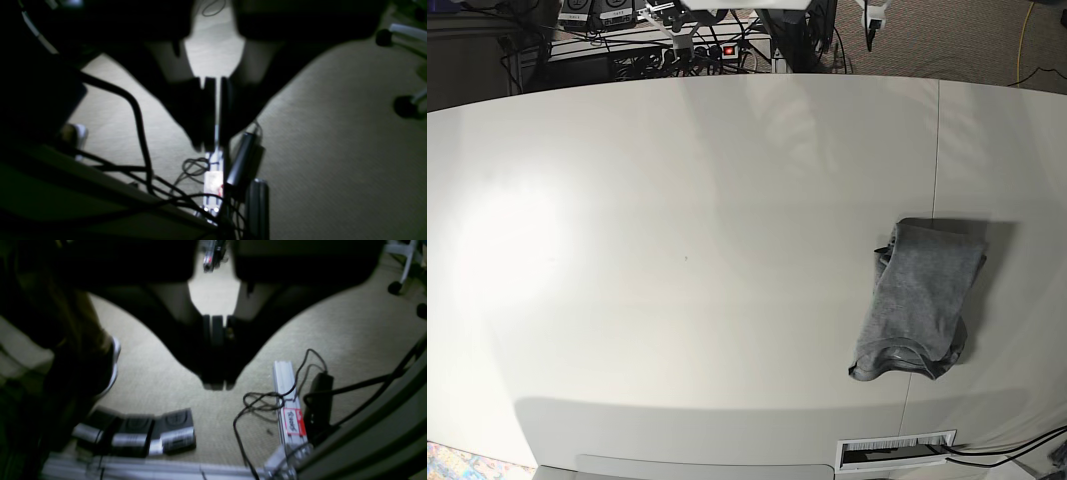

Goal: Fold the T-shirt properly

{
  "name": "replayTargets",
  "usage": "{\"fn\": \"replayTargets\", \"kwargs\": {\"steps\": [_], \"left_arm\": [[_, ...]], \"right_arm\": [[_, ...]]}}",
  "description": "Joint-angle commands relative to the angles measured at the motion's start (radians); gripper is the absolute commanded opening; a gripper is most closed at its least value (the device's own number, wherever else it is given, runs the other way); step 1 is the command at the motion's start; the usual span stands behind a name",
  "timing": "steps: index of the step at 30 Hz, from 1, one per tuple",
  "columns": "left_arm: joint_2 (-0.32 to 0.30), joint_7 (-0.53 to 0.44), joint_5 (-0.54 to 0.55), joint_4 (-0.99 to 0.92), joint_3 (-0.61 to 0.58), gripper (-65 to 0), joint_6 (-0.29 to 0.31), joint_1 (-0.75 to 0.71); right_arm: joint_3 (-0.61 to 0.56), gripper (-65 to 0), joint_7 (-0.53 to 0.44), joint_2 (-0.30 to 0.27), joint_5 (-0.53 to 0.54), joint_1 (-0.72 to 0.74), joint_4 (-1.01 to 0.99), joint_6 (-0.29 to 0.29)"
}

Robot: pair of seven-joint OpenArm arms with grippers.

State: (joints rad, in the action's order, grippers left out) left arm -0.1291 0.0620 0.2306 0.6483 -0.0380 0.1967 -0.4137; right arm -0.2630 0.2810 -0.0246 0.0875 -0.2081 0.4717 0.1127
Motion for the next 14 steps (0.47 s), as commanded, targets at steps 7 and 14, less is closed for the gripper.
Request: {"fn": "replayTargets", "kwargs": {"steps": [7, 14], "left_arm": [[0.029, -0.037, -0.038, 0.003, 0.001, -65.0, -0.045, -0.010], [0.051, -0.037, -0.037, 0.003, 0.001, -65.0, -0.045, 0.002]], "right_arm": [[-0.001, -65.0, -0.005, 0.019, 0.010, -0.002, 0.004, 0.042], [-0.001, -65.0, -0.008, 0.033, 0.009, -0.002, 0.004, 0.043]]}}
